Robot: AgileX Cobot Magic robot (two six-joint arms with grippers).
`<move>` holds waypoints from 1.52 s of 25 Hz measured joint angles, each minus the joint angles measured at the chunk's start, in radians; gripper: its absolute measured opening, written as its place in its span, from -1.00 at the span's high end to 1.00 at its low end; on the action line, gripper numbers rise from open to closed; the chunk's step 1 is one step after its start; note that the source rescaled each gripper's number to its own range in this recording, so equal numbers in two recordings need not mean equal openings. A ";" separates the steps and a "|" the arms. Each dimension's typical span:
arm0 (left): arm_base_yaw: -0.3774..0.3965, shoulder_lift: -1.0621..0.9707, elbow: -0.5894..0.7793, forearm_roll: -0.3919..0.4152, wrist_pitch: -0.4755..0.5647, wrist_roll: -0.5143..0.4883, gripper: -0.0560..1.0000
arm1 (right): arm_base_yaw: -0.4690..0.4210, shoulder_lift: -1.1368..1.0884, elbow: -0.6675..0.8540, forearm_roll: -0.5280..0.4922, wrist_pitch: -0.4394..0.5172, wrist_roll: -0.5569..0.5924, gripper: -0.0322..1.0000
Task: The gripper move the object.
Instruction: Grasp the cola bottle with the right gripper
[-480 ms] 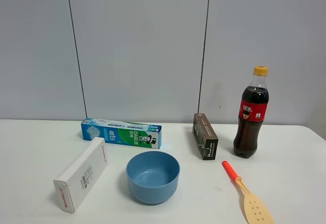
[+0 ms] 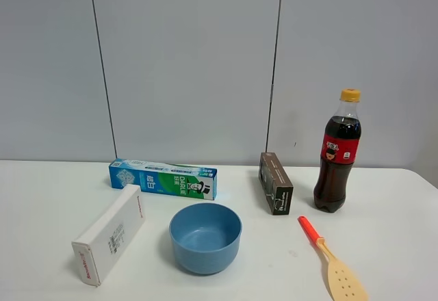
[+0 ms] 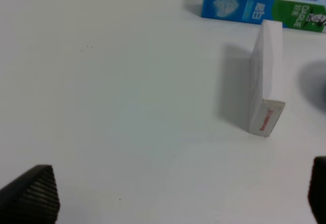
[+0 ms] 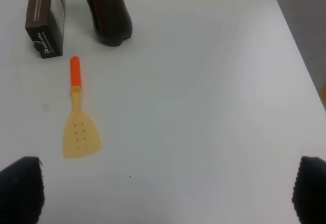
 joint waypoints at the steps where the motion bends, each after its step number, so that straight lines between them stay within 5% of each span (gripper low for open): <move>1: 0.000 0.000 0.000 0.000 0.000 0.000 -1.00 | 0.000 0.000 0.000 0.000 0.000 0.000 -1.00; 20: 0.000 0.000 0.000 0.000 0.000 0.000 -1.00 | 0.000 0.000 -0.002 0.000 -0.008 0.000 -1.00; 27: 0.000 0.000 0.000 0.000 0.000 0.000 -1.00 | 0.000 0.029 -0.114 0.009 -0.217 -0.007 -1.00; 38: 0.000 0.000 0.000 0.000 0.000 0.000 -1.00 | 0.000 0.374 -0.174 0.269 -0.328 -0.291 -1.00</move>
